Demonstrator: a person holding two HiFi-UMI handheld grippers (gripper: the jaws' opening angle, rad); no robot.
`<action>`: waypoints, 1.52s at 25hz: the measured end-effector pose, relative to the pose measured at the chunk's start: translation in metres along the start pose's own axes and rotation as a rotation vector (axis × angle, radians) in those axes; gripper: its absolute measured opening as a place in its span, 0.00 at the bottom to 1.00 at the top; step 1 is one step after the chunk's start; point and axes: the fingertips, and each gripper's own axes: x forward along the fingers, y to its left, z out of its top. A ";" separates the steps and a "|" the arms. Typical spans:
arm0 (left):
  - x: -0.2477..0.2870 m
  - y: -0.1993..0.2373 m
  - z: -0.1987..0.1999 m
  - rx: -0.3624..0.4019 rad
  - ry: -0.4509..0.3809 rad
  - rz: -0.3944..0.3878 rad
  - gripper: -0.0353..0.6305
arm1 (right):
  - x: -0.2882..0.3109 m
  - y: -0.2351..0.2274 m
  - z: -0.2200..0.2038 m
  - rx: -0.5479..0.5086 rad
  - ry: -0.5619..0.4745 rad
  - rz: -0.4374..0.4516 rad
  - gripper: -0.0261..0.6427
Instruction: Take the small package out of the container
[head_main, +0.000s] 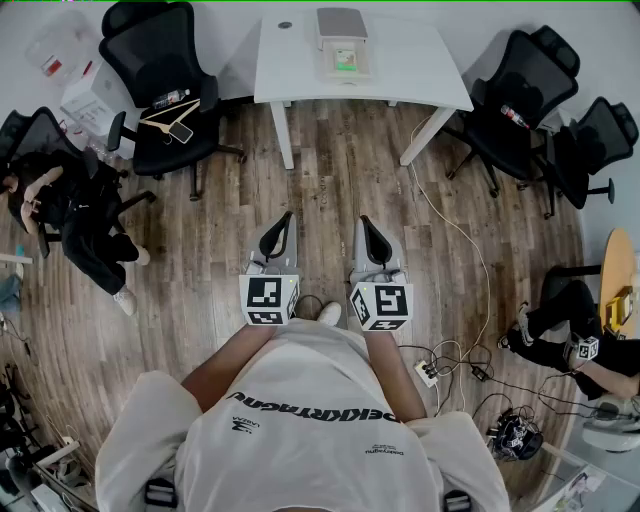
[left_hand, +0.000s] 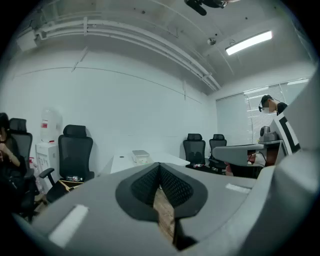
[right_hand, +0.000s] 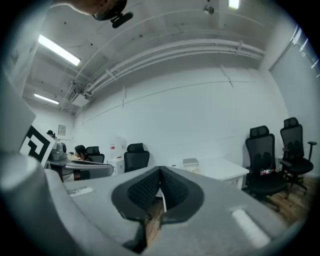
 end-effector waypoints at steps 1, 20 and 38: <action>-0.001 0.000 0.001 0.000 0.000 0.002 0.05 | -0.001 0.000 0.001 0.000 0.000 0.000 0.04; 0.013 -0.029 -0.012 -0.008 0.008 0.064 0.05 | -0.005 -0.035 -0.009 0.014 -0.006 0.055 0.04; 0.065 -0.008 -0.042 -0.004 0.059 0.083 0.05 | 0.051 -0.050 -0.024 -0.006 0.021 0.066 0.04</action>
